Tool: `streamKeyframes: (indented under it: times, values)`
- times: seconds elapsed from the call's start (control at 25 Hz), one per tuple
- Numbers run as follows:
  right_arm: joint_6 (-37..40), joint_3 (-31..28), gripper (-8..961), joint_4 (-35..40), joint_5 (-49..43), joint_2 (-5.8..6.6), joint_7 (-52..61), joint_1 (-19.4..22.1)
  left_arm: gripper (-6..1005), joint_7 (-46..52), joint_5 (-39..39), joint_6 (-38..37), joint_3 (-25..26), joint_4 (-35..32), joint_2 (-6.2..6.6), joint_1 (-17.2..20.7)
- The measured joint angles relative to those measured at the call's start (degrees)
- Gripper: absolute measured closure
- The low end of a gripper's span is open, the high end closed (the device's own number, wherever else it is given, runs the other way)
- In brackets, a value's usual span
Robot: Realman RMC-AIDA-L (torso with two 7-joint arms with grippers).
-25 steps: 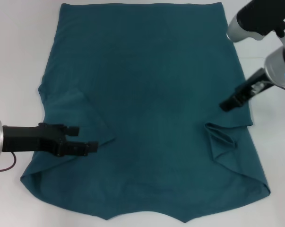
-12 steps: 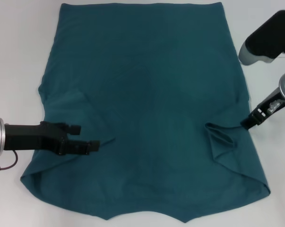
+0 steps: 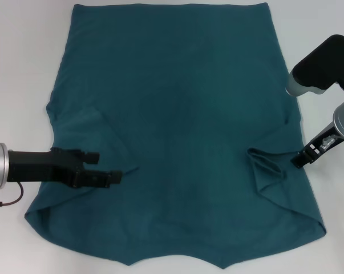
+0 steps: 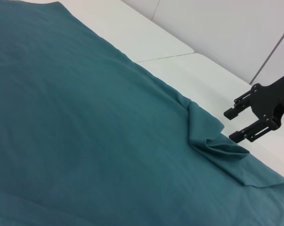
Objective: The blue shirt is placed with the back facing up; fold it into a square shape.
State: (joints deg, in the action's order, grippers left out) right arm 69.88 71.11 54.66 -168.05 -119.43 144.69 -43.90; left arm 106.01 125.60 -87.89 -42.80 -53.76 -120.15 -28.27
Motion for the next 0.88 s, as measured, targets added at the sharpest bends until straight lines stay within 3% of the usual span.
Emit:
streamKeyframes:
  times: [0.56, 0.76, 0.88]
  values:
    - [-5.7, 0.1, 280, -3.9, 0.0, 0.69, 0.4, -0.4, 52, 0.2, 0.0, -0.3, 0.0, 0.0, -0.09, 0.0]
    - [-7.4, 0.1, 517, -3.7, 0.0, 0.69, 0.4, -0.3, 52, 0.3, 0.0, -0.1, 0.0, 0.0, -0.09, 0.0]
    - [-9.1, 0.1, 761, -3.7, 0.0, 0.56, 0.1, -0.5, 52, 0.3, 0.0, 0.0, 0.0, 0.0, -0.09, 0.0]
